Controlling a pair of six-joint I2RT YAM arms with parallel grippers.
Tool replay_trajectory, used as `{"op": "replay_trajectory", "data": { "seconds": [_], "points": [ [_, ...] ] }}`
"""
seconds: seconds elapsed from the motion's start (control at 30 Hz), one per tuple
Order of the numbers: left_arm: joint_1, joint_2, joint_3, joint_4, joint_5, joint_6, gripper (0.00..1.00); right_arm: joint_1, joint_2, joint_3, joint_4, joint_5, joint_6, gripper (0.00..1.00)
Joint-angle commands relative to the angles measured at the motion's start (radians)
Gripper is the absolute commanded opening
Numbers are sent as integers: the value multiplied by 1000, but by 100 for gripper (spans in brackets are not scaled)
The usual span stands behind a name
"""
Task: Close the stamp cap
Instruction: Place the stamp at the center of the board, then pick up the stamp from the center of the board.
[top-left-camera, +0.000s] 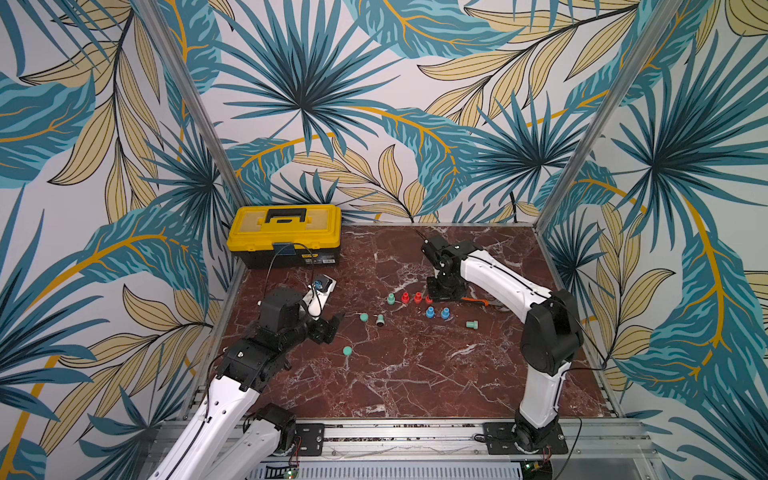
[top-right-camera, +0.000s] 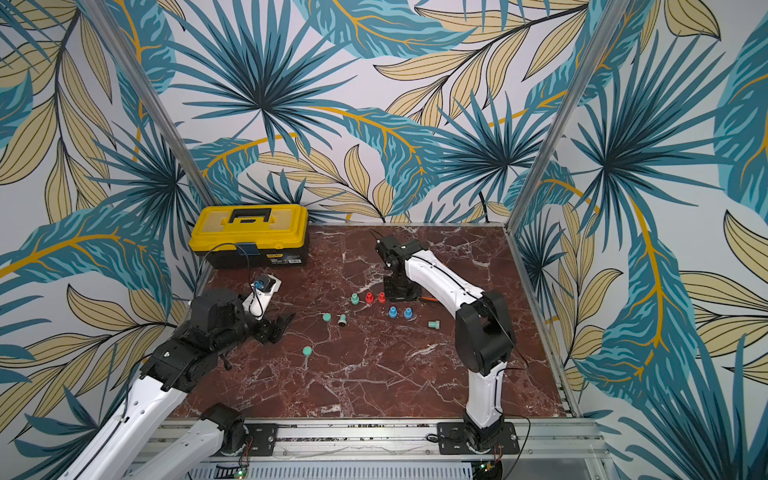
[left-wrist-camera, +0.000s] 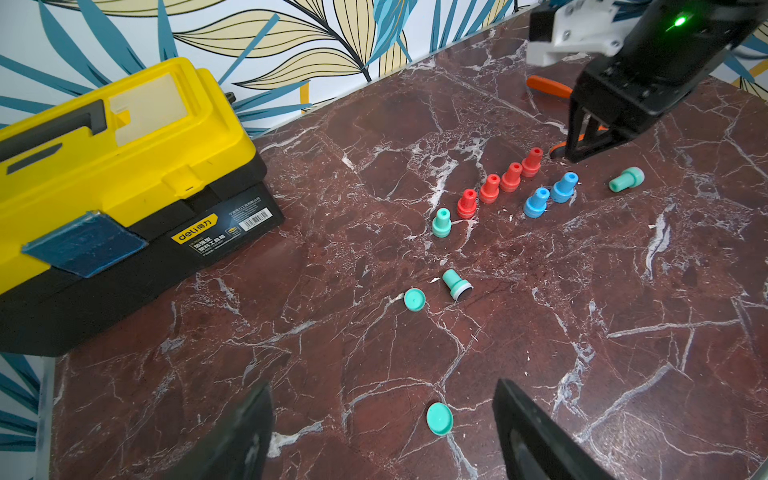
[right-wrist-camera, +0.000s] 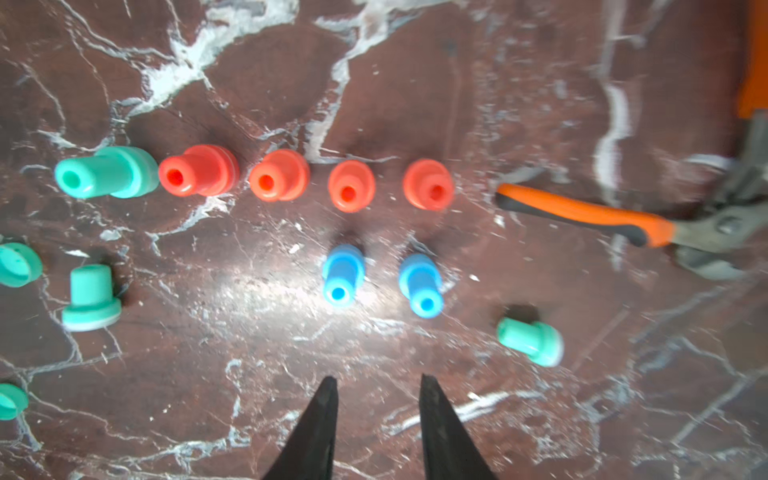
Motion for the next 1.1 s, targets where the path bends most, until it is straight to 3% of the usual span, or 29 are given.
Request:
{"op": "replay_trajectory", "data": {
  "seconds": [0.0,0.2,0.47,0.83,1.07],
  "points": [
    [8,-11,-7,-4,5,3,85,-22,-63,-102,4,80,39,38],
    [8,-12,-5,-4,14,1,85,-54,-200,-313,117,153,152,44],
    [9,-18,-7,-4,17,-1,85,-61,-311,-540,311,175,447,45],
    [10,-20,-8,-4,19,-2,85,-63,-187,-538,289,196,839,41],
    [10,-20,-8,-4,23,-3,85,-69,-162,-532,337,228,897,43]
  ]
}}
